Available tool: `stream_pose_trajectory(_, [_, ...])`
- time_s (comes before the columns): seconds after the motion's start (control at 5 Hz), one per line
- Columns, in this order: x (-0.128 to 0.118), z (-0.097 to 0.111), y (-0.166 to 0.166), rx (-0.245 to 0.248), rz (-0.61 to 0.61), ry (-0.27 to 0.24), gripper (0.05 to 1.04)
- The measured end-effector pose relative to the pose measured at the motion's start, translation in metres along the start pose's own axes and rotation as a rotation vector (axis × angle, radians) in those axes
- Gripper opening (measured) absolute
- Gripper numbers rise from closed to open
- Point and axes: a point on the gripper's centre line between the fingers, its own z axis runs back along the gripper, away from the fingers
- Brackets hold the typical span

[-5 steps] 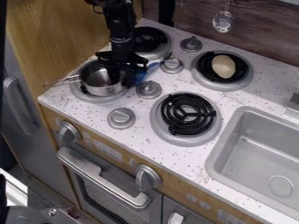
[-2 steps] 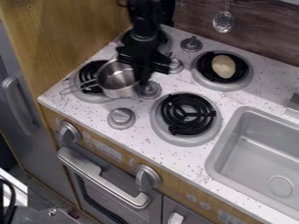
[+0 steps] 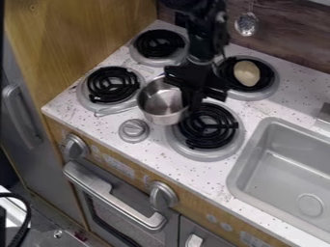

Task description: Put the silver pot to the bottom left burner

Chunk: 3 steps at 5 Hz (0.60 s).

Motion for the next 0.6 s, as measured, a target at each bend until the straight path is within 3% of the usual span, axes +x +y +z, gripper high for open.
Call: stream_pose_trajectory(0.6, [-0.012, -0.017, -0.055, -0.01, -0.074, 0.018, 0.065])
